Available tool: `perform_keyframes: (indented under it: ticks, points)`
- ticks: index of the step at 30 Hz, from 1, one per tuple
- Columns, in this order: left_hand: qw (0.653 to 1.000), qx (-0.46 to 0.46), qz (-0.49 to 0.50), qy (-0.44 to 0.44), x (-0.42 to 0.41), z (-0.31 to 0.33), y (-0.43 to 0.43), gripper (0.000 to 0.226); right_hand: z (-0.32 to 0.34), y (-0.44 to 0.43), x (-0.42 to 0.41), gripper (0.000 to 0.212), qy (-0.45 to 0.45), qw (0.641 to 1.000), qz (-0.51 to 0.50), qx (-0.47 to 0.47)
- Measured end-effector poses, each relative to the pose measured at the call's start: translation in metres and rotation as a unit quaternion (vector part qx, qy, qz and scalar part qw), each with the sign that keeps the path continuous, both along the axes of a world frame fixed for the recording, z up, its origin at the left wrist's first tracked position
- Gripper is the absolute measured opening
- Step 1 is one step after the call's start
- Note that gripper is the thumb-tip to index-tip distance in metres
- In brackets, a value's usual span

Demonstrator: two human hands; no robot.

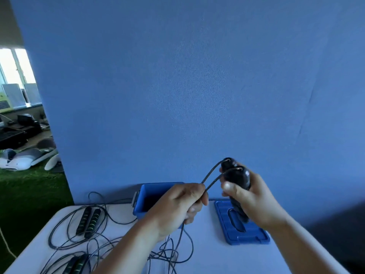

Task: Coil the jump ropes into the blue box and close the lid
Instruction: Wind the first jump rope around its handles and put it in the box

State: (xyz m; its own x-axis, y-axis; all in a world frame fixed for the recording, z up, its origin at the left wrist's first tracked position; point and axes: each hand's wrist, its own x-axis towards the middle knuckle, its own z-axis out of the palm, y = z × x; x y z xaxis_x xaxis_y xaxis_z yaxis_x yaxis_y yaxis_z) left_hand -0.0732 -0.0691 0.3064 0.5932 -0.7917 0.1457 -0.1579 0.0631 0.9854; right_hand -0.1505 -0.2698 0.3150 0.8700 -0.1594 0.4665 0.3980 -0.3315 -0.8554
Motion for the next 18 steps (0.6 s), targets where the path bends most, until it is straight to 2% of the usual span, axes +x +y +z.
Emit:
perform_keyframes:
  ticks: [3, 7, 9, 12, 15, 18]
  points:
    - [1.000, -0.007, 0.007, 0.006, -0.006, -0.003, -0.007, 0.039, -0.006, 0.007, 0.001, 0.073, -0.031, 0.986, -0.008, 0.166]
    - [1.000, -0.015, 0.011, 0.014, -0.015, -0.013, -0.017, 0.038, -0.005, 0.014, 0.005, 0.053, -0.076, 0.940, 0.031, 0.332]
    - [1.000, -0.016, 0.014, 0.022, -0.018, -0.019, -0.020, 0.039, -0.003, 0.016, 0.006, 0.062, -0.093, 0.909, 0.044, 0.403]
    - [0.999, -0.003, 0.024, 0.023, -0.022, -0.028, -0.021, 0.040, -0.002, 0.015, 0.006, 0.079, -0.092, 0.886, 0.034, 0.454]
    - [0.999, 0.005, 0.032, -0.019, -0.026, -0.032, -0.019, 0.040, -0.004, 0.015, 0.006, 0.075, -0.096, 0.872, 0.032, 0.478]
    - [0.995, 0.019, 0.050, -0.079, -0.028, -0.033, -0.018, 0.028, -0.005, 0.014, 0.005, 0.067, -0.099, 0.865, 0.058, 0.488]
